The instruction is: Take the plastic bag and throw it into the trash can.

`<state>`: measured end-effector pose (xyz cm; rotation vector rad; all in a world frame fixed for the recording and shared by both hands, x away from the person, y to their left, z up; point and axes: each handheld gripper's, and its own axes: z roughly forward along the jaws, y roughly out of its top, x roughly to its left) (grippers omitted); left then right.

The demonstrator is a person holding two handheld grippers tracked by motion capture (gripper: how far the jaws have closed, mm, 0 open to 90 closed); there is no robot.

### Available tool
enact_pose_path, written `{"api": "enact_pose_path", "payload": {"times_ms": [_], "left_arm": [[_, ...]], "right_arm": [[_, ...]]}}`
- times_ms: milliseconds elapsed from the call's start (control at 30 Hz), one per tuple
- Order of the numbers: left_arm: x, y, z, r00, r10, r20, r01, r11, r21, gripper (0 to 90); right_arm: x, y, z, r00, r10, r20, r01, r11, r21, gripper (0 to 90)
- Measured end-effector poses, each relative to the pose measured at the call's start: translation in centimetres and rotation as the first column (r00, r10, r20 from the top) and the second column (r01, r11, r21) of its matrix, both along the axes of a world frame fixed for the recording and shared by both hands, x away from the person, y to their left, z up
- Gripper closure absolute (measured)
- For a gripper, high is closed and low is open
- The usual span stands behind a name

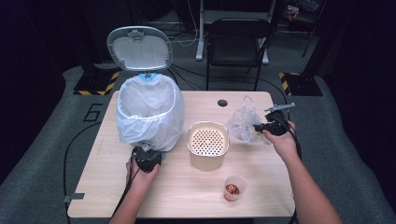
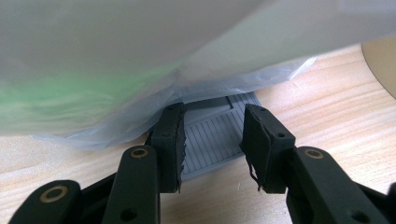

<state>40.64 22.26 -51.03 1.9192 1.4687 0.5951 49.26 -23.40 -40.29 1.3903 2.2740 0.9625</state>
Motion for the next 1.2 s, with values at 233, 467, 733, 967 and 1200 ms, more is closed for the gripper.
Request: {"api": "enact_pose_path", "payload": {"times_ms": [233,467,733,967,1200], "left_arm": [[0.0,-0.1,0.0,1.0,0.008,0.005,-0.008,0.9999,-0.011,58.9],[0.0,0.0,0.0,1.0,0.002,-0.001,-0.002,1.0,-0.003,58.9],[0.0,0.0,0.0,1.0,0.002,-0.001,-0.002,1.0,-0.002,58.9],[0.0,0.0,0.1,1.0,0.001,-0.005,-0.001,1.0,0.002,58.9],[0.1,-0.1,0.0,1.0,0.004,-0.005,-0.004,1.0,-0.002,58.9]], "right_arm": [[-0.4,0.2,2.5,0.9993,0.02,0.033,-0.021,1.0,0.016,82.1],[-1.1,0.8,6.5,0.9952,0.05,0.085,-0.053,0.998,0.032,82.1],[-1.4,1.8,8.4,0.9905,0.084,0.11,-0.089,0.995,0.046,82.1],[-1.6,3.8,9.6,0.9847,0.126,0.12,-0.133,0.99,0.052,82.1],[-1.8,6.4,11.1,0.9716,0.186,0.147,-0.196,0.979,0.057,82.1]]}}
